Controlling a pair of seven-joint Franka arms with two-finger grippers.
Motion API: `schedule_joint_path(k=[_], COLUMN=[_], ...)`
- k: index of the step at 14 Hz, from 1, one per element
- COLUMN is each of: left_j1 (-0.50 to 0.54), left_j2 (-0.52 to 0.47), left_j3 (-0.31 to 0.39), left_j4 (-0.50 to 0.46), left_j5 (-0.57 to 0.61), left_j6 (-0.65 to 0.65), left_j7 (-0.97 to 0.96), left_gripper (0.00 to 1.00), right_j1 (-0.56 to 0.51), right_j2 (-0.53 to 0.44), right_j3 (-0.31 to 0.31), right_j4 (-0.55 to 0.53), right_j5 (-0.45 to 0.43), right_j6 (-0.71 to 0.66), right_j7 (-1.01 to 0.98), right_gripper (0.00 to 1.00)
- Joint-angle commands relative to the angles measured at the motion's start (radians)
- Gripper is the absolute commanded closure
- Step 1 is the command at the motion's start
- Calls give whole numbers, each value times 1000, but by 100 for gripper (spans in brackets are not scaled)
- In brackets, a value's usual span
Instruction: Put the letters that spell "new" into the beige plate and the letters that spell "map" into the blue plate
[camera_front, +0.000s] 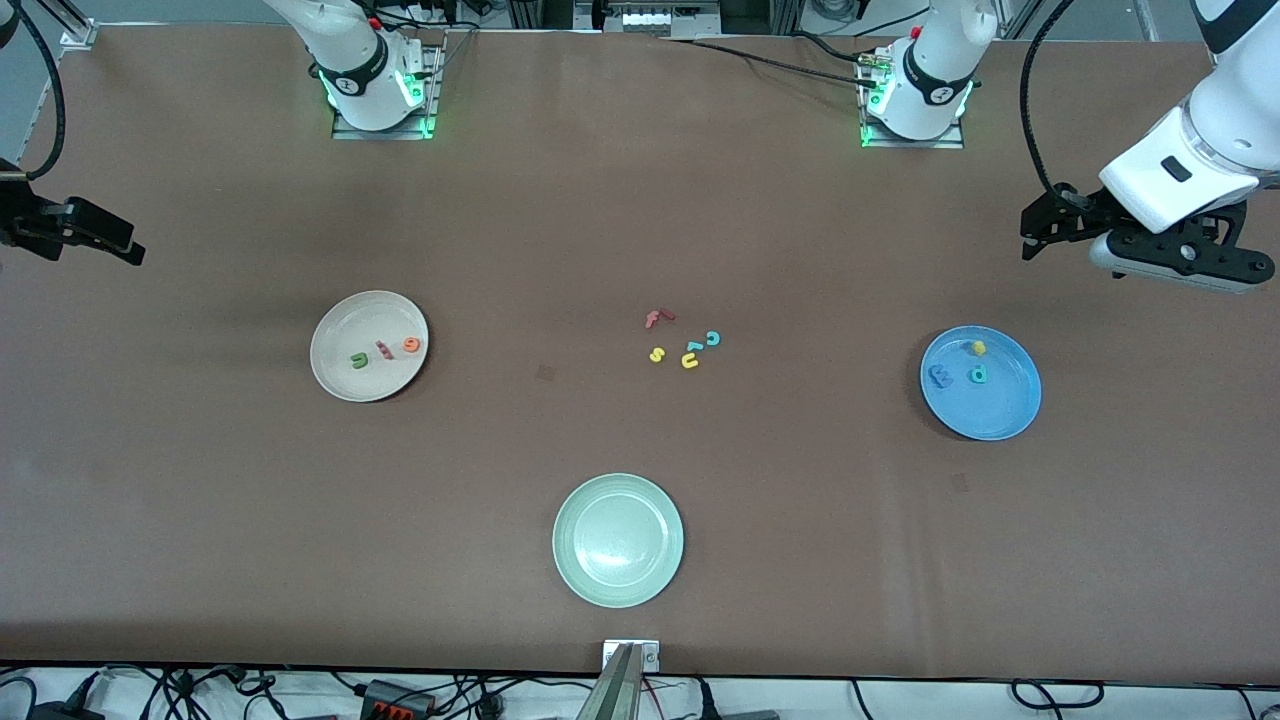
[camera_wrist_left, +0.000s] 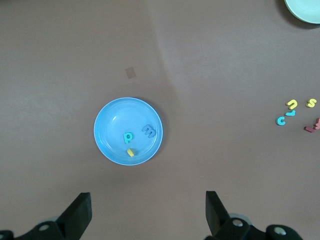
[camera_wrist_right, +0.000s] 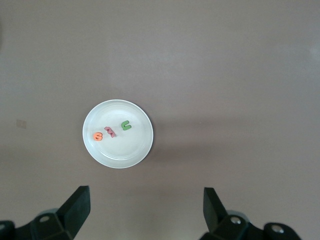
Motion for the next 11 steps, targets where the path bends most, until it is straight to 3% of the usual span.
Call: schedule_joint_path(k=[1,11], left_j1=[3,2], left_j2=[10,10], left_j3=[-1,-1], left_j4=[31,31], left_j5=[-13,-13], left_j6=[-24,-24], left_j7=[23,23], left_gripper=[0,0], right_j1=[1,1], right_j2=[-15,-17], right_j3=[9,9], right_j4=[-16,-15], right_j5=[-21,-21], right_j6=[0,10], right_j7=[19,10], right_gripper=[0,0])
